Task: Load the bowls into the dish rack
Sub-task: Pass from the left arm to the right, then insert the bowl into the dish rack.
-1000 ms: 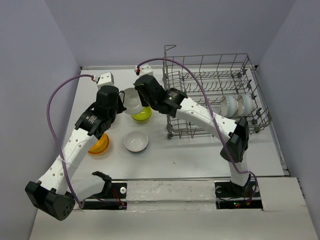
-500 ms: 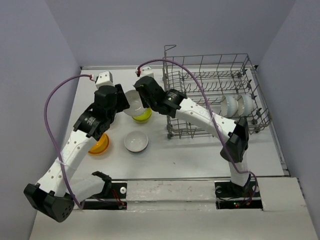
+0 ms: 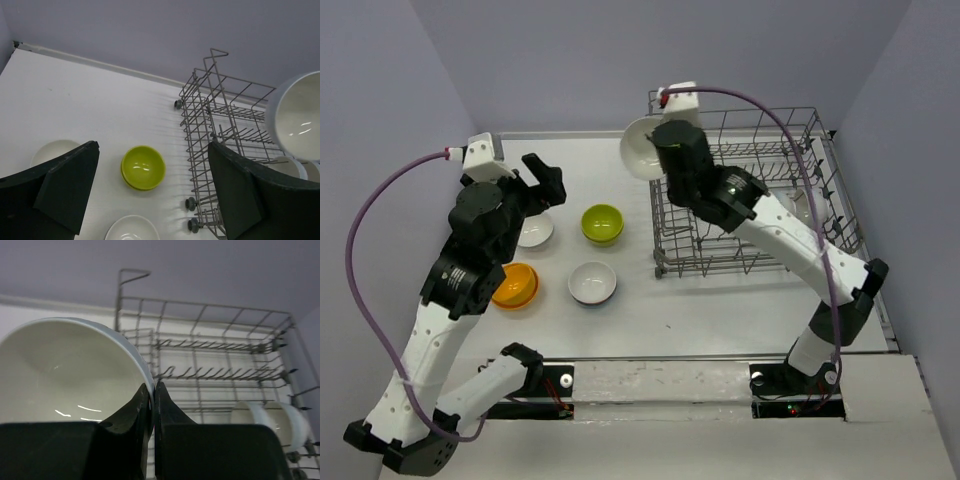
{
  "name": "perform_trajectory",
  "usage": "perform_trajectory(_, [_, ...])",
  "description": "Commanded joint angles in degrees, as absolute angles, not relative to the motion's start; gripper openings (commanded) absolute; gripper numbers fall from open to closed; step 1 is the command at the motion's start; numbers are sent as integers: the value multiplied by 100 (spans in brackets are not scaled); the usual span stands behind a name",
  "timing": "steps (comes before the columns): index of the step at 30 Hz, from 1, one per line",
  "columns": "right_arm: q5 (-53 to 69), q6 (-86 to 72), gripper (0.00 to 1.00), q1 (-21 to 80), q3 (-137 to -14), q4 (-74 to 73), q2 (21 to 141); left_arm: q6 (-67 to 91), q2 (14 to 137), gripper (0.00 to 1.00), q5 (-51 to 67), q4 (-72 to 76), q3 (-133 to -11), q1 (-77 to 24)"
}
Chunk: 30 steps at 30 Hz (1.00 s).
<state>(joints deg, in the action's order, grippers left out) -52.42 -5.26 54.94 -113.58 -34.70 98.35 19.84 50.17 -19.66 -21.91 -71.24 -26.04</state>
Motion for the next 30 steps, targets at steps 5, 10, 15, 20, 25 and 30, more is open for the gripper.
perform_trajectory(5, [-7901,3115,1,3544,-9766,876,8701,1863,4764,99,-1188,-1328,-6505,-2610])
perform_trajectory(10, [-8130,4050,1,2936,-9282,1850,8990,2030,4878,99,-818,-915,-5881,-2602])
perform_trajectory(15, [-8183,7507,1,2742,-8368,5494,9657,2136,5115,99,-449,-703,-5616,-2610])
perform_trajectory(20, [-8253,11713,1,2742,-8675,10406,11178,2074,5168,99,-466,-572,-5344,-2715])
perform_trajectory(25, [-8428,11768,1,2742,-8631,10406,11469,2074,5089,99,-580,-510,-5177,-2821])
perform_trajectory(30, [-8666,12041,1,2804,-8710,10363,11391,2039,5080,99,-703,-501,-5142,-2953])
